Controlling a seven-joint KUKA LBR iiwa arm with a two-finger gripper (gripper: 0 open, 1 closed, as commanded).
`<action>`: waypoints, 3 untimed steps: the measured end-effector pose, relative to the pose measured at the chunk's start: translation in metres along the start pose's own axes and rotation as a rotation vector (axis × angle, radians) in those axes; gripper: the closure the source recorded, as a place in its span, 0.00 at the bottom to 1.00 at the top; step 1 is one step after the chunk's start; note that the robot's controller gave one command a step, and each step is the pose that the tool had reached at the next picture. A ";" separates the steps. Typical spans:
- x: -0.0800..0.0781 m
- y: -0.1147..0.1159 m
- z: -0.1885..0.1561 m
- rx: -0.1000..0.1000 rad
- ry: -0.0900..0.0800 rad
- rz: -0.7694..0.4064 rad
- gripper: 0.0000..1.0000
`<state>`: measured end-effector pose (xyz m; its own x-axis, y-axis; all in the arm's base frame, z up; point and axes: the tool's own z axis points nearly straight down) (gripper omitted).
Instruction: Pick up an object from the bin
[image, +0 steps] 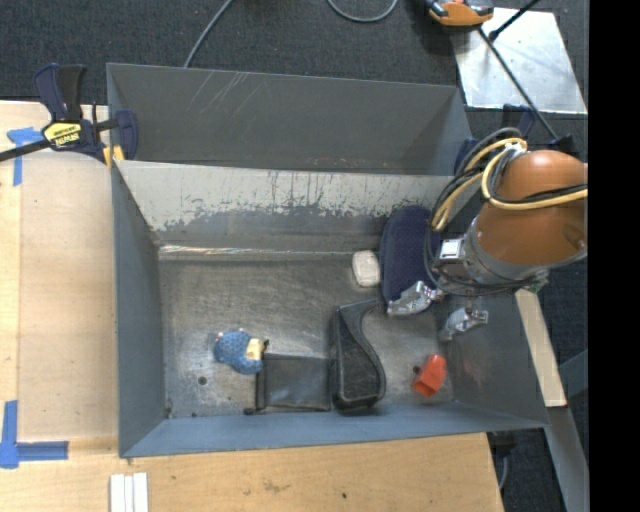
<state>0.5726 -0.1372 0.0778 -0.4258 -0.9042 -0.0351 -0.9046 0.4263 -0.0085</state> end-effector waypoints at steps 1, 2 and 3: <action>0.012 -0.008 -0.084 0.005 0.031 0.281 0.00; -0.016 -0.024 -0.002 0.009 0.031 0.362 0.00; -0.019 -0.027 -0.007 0.018 0.020 0.362 1.00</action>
Offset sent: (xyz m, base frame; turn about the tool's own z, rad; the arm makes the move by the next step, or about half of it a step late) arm -0.0022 -0.0157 0.0809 0.2796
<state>0.6047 -0.1313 0.0858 -0.7187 -0.6950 -0.0194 -0.6948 0.7190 -0.0166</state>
